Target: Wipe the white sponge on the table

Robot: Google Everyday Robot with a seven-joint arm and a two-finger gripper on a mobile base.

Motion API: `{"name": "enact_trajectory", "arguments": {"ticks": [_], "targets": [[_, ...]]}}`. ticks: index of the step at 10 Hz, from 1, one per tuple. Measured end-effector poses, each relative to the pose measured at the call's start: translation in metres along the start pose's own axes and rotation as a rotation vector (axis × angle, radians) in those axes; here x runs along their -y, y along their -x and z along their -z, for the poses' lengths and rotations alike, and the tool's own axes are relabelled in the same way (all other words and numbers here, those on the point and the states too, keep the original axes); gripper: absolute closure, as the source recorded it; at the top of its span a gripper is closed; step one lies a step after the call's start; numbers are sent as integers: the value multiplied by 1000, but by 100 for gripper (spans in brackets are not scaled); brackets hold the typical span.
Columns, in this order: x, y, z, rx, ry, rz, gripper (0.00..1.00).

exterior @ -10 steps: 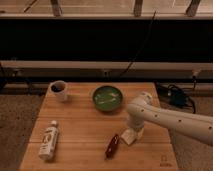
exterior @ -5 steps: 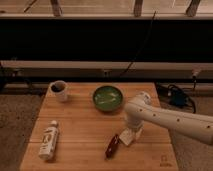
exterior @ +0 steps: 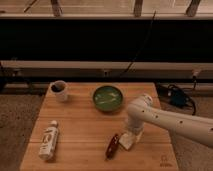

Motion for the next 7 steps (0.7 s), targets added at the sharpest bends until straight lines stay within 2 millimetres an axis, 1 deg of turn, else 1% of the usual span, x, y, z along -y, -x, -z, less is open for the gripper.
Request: {"name": "enact_trajectory", "arguments": {"ticks": [3,6,7], "targets": [[-32,-18,6,-21,8,-68,100],[-46,-35,9,-52,9,-132,100],[-47,-41,8,-59,6,-149,100]]}}
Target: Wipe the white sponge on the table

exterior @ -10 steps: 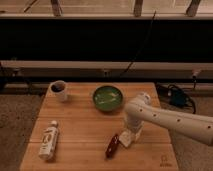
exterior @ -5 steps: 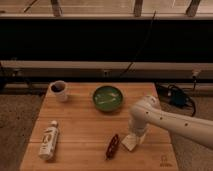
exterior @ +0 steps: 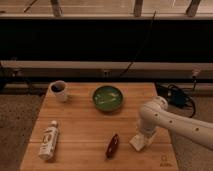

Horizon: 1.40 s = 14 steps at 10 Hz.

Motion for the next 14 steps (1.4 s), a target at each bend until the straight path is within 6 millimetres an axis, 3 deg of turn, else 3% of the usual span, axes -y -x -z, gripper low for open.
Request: {"name": "enact_trajectory", "arguments": {"ticks": [4,9,11,14], "targets": [[15,-20,-11,-9,3,-36,100],[22,-21,-10,-11,-2,-25,100],[38,-18,-11,-9,-13,9,100],[38,-18,-11,-3,-22,3,100]]}}
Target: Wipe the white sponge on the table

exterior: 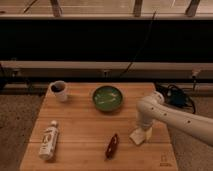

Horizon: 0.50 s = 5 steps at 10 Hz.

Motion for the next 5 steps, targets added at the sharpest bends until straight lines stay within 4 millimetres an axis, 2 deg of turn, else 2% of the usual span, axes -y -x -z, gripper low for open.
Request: {"name": "enact_trajectory", "arguments": {"ticks": [1,4,5], "targets": [[2,1,1,5,-1,9,100],[29,18,15,32,-59,62,100],[32,20,19,44,-72,73,100]]}}
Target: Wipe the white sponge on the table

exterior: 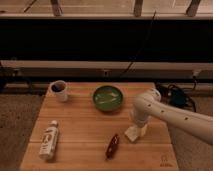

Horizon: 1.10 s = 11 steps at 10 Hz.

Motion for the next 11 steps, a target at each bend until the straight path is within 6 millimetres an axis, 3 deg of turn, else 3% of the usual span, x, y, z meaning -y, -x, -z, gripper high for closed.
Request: {"name": "enact_trajectory", "arguments": {"ticks": [2,4,7,11], "targets": [[-8,0,-5,-8,34,4,100],[-3,7,-11,-11,41,32,100],[23,34,-7,-9,42,93,100],[15,32,-10,-9,58,117,100]]}}
